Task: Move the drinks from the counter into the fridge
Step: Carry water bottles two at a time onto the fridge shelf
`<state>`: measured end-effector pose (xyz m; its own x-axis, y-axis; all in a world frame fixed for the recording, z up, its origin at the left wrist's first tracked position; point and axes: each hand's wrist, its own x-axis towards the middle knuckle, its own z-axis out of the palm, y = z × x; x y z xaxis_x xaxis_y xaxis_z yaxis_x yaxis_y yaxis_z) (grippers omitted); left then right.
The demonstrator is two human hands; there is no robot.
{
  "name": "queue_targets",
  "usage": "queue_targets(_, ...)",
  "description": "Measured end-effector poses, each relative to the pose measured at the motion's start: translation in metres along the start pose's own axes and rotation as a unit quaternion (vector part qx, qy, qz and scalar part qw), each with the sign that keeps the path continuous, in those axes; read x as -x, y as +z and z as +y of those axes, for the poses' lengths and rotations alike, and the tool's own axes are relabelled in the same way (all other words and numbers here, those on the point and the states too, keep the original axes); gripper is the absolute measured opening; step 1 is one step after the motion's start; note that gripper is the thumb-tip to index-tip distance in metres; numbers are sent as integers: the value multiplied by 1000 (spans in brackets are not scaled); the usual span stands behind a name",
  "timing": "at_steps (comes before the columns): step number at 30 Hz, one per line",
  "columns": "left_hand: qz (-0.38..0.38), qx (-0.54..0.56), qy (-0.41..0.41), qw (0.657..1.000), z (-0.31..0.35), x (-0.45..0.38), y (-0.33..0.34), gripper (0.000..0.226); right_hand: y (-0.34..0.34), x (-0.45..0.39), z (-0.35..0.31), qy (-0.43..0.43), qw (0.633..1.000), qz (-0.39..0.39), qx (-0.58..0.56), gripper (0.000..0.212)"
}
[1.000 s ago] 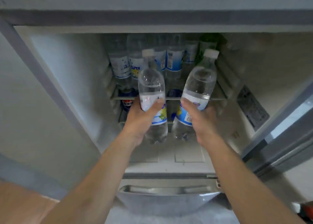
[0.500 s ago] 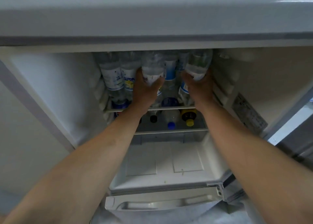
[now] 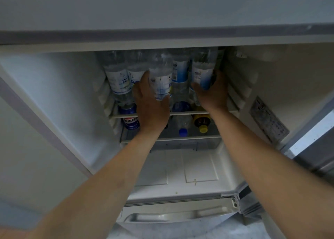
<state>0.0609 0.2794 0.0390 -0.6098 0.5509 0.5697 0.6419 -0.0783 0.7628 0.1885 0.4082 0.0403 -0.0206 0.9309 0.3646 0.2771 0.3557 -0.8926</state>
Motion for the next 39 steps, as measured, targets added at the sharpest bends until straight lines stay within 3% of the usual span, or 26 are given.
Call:
queue_targets(2,-8,-28,41,999,4,10,6,74,1,6,6,-4,999,-2,34,67)
queue_targets(6,-104,-164,91,977,1,13,16,60,4,0,9,43,997,-33,50,63)
queue_targets(9,-84,-208,85,971,-10,5,14,51,8,-12,7,59,995,-50,62,66)
queue_targets(16,-92,-206,110,968,-20,-1,18,54,21,-31,1,79,990,-74,87,65)
queue_targets(21,-108,-182,93,973,-22,-3,20,54,25,-36,3,77,989,-80,103,52)
queue_targets(27,-158,-140,79,974,-26,-5,13,52,20,-20,-1,90,995,-42,-19,55)
queue_targets(30,-153,-102,57,981,-32,2,3,34,17,0,-6,35,998,10,-47,28)
queue_targets(32,-115,-78,26,990,-36,9,-5,21,18,18,-9,5,998,-26,-53,15)
queue_targets(37,-42,21,-39,998,-40,35,-23,22,35,56,-17,-41,988,-137,-51,11)
queue_targets(39,-31,44,-42,998,-42,49,-30,22,44,64,-22,-41,987,-151,-36,19)
